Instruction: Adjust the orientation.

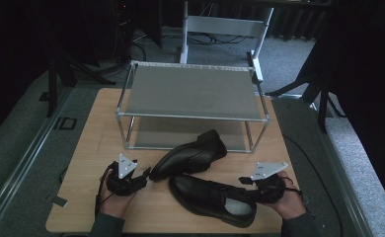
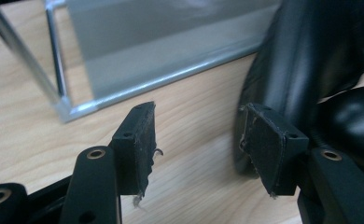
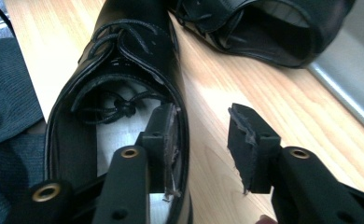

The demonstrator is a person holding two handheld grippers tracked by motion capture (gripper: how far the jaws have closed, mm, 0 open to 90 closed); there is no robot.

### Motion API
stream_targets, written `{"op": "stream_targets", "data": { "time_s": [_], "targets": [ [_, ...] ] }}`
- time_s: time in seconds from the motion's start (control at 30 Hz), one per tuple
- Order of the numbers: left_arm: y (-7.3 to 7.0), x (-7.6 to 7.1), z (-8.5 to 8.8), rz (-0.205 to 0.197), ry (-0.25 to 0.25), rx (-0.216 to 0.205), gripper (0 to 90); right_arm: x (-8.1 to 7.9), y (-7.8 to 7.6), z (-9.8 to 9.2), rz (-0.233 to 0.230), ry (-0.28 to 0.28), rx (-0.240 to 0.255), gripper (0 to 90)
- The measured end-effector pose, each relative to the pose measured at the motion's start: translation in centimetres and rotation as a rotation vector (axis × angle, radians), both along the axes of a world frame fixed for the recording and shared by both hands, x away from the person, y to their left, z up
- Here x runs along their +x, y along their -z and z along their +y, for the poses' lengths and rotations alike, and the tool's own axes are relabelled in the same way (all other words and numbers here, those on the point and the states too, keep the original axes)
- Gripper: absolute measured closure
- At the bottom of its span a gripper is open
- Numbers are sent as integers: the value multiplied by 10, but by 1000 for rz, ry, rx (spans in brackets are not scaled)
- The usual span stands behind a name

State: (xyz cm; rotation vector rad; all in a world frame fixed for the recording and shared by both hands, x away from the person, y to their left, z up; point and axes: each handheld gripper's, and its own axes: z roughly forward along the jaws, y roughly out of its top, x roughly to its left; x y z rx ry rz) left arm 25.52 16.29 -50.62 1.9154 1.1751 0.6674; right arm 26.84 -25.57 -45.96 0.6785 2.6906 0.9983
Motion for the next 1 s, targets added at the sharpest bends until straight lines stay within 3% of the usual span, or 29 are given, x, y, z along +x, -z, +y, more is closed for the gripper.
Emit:
{"op": "stream_targets", "data": {
  "time_s": [0.13, 0.27, 0.3, 0.47, 0.53, 0.6, 0.67, 0.77, 1.0],
  "targets": [
    [-5, -3, -7, -29, 39, 9, 436, -3, -7, -10, -28, -3, 9, 564],
    [-4, -1, -14, -18, 69, 22, 422, 1, -12, -15, -54, 34, 48, 546],
    [-3, 0, -15, -11, 71, 25, 408, 8, -12, -15, -74, 59, 75, 529],
    [-2, 1, -18, 5, 87, 28, 405, 25, -5, -9, -97, 123, 103, 525],
    [-2, 2, -19, 9, 89, 33, 406, 35, 0, -3, -109, 142, 96, 516],
    [-1, 3, -21, 9, 93, 41, 407, 47, 7, 6, -143, 178, 33, 508],
    [-1, 6, -22, 15, 96, 59, 417, 56, 15, 13, -145, 190, 10, 500],
    [-2, 8, -21, 7, 103, 49, 426, 69, 23, 24, -160, 207, -21, 473],
    [-3, 12, -16, 5, 102, 18, 454, 102, 34, 36, -130, 217, -38, 446]
  ]
}}
